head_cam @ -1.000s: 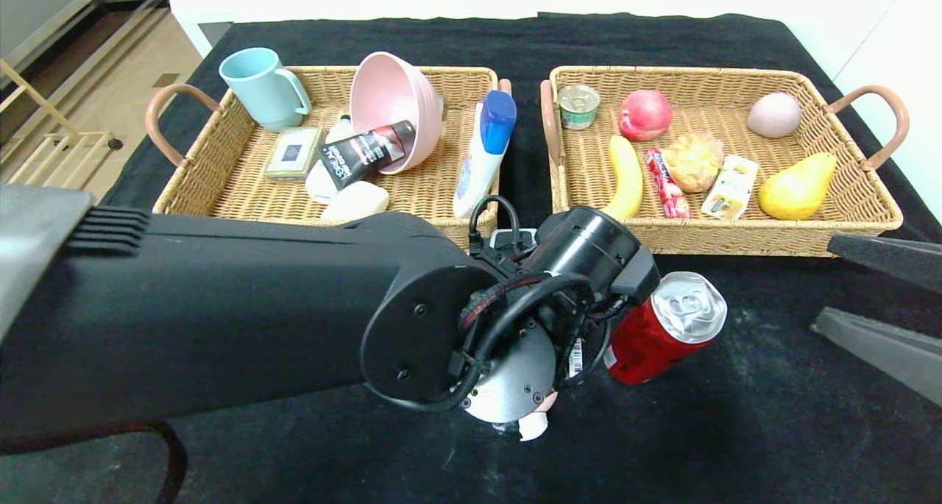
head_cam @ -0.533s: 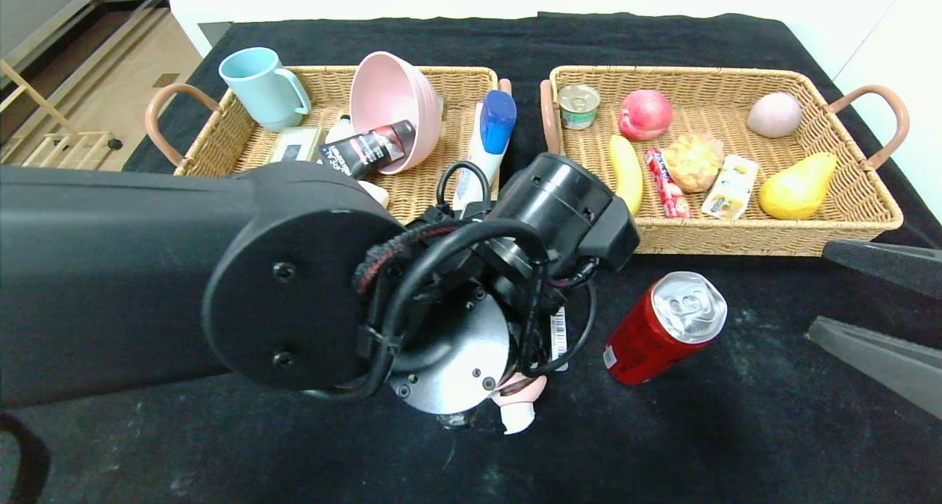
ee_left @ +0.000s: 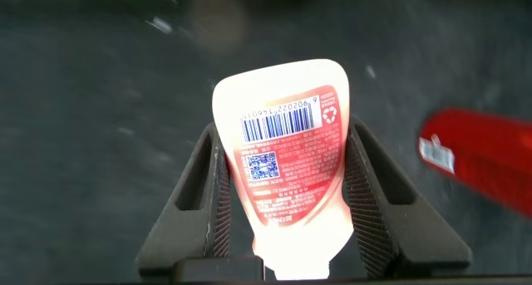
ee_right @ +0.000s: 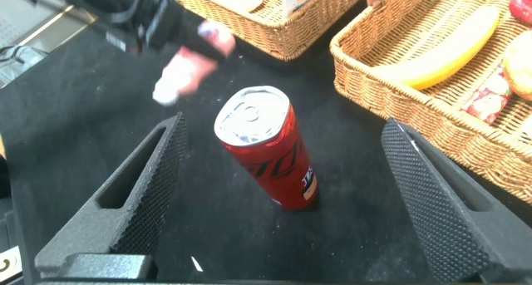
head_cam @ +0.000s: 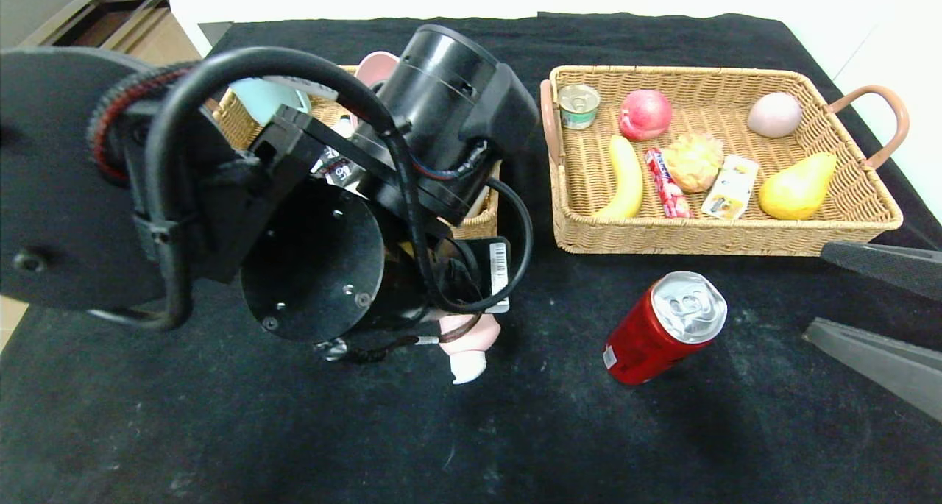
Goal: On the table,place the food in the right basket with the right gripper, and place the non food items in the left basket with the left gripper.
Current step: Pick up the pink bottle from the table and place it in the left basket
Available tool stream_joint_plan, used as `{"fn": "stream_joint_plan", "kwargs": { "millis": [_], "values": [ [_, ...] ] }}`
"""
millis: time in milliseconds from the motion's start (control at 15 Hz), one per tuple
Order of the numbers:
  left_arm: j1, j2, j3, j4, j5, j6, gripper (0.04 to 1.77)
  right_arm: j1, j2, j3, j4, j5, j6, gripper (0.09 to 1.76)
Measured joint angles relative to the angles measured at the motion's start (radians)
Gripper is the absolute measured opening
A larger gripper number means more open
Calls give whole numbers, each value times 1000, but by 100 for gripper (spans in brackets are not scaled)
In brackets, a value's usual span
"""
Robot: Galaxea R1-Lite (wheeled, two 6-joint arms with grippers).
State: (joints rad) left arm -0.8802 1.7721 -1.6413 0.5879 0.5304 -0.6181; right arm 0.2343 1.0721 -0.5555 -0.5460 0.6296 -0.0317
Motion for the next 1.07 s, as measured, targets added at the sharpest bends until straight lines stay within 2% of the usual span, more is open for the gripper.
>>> {"fn": "stream_joint_plan", "kwargs": {
  "millis": [200,467,733,867,1067],
  "values": [
    [80,-19,-5,-3,-2,41,86,0,0,0,0,0,0,171],
    [178,-34,-43,-17,-71,132,86,0,0,0,0,0,0,171],
    [262,-41,-53,-20,-97,173,86,1,-2,3,0,0,0,171],
    [308,-44,-61,-56,-129,207,86,1,-3,3,0,0,0,171],
    [376,-41,-65,-170,-162,281,86,4,-4,4,0,0,-3,171]
  ]
}}
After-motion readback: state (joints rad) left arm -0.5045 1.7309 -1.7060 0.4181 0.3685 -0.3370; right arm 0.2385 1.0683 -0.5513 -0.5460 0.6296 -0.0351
